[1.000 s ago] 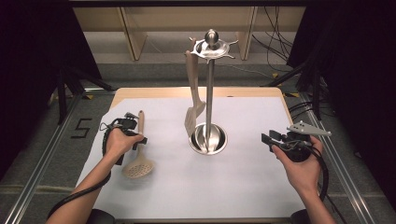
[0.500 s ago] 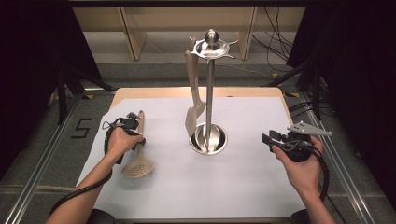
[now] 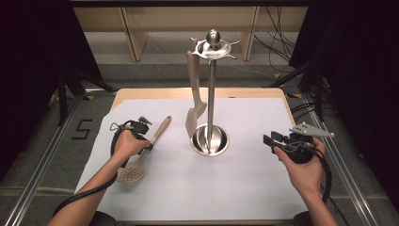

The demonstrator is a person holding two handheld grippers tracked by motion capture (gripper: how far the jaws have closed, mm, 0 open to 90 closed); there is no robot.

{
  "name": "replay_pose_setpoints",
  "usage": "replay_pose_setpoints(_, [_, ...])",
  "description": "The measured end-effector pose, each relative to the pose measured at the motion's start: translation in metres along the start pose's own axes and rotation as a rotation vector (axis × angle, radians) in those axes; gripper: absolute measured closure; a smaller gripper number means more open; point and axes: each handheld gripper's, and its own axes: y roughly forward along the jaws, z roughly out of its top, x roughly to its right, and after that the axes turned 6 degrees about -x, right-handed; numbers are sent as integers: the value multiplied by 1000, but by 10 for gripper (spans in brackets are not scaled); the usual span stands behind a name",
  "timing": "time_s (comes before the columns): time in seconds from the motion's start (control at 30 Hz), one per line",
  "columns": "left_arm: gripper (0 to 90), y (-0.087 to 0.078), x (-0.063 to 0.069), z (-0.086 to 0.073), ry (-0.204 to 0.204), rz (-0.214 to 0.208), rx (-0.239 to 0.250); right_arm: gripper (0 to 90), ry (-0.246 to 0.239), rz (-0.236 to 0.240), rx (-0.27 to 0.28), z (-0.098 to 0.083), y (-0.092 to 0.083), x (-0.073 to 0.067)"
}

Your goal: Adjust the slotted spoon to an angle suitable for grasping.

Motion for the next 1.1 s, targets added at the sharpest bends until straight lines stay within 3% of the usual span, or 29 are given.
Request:
replay_pose_setpoints(0.2, [713,-5,4,10,57,9,-96,615,3,11,1,0,1,0])
replay_pose_setpoints(0.23, [707,-7,5,11,51,-4,-129,614,4,7,-2,0,0,0])
replay_pose_setpoints(0.27, [704,-7,8,11,10,-7,-139,614,2,4,0,0,0,0])
replay_pose_setpoints(0.3, [700,-6,7,11,16,-2,-150,614,0,4,-3,0,0,0])
replay_pose_setpoints(0.53, [693,-4,5,13,41,-7,-184,614,0,8,-3,0,1,0])
replay_pose_setpoints(0.57, [695,-3,4,14,61,-8,-199,614,-2,9,-3,0,2,0])
replay_pose_setpoints(0.73, [704,-2,2,18,68,-22,-215,613,1,11,-9,0,2,0])
replay_pose_setpoints(0.77, [704,-1,2,19,72,-11,-226,611,3,15,-10,-1,2,0])
replay_pose_setpoints(0.8, [704,-3,1,21,79,39,-232,610,3,13,-7,-1,2,0])
replay_pose_setpoints(0.83, [706,-1,0,21,61,-16,-234,610,-5,12,-1,-1,3,0])
replay_pose_setpoints(0.87, [708,0,1,21,61,17,-236,610,-5,13,-2,-1,2,0])
replay_pose_setpoints(1.0, [751,1,5,24,78,32,-257,610,0,12,-3,0,1,0])
replay_pose_setpoints(1.03, [757,1,6,24,73,38,-248,610,39,25,-6,-1,1,-3])
replay_pose_setpoints(1.1, [764,1,6,24,67,38,-251,610,49,29,-6,-2,0,-3])
